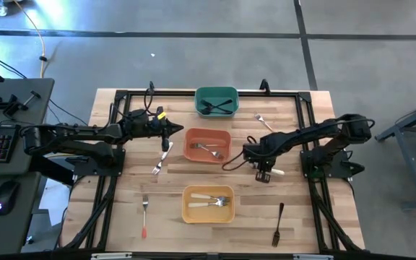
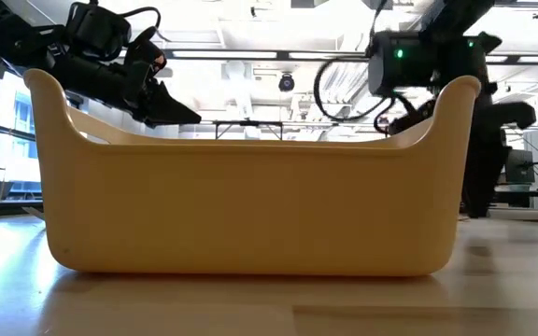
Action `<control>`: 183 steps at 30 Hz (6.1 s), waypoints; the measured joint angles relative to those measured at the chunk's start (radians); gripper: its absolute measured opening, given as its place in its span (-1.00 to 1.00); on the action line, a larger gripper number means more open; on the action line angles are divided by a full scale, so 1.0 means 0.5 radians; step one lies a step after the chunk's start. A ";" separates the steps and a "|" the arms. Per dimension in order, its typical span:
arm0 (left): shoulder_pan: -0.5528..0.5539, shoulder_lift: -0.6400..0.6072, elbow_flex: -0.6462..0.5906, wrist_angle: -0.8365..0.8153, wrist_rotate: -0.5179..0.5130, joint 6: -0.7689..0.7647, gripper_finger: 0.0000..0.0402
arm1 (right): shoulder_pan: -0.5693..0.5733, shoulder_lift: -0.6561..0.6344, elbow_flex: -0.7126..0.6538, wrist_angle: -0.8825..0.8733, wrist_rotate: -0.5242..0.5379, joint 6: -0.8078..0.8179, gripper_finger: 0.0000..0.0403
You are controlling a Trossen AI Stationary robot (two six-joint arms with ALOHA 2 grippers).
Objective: Sort silverware by color (type)
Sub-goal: Put the white fork into the yellow bin
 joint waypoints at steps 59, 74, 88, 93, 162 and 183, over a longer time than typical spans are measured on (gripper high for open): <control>0.000 0.000 0.001 -0.054 0.000 0.003 -1.00 | 0.699 -0.065 -0.082 0.548 0.321 0.273 -0.06; -0.002 0.001 0.001 -0.072 -0.001 0.003 -1.00 | 0.674 -0.057 -0.164 0.955 0.256 0.486 0.01; -0.002 0.000 0.001 -0.079 0.000 0.003 -1.00 | 0.798 0.163 -0.132 1.111 0.505 0.446 0.01; -0.002 0.001 0.001 -0.082 0.000 0.002 -1.00 | 0.796 0.163 -0.132 1.087 0.537 0.465 -0.16; -0.006 0.001 0.001 -0.106 0.000 -0.001 -1.00 | 0.691 0.434 0.438 0.470 0.566 0.633 -0.99; -0.011 0.001 0.001 -0.131 -0.001 0.002 -1.00 | 0.912 0.389 1.195 -0.535 0.842 0.668 -0.96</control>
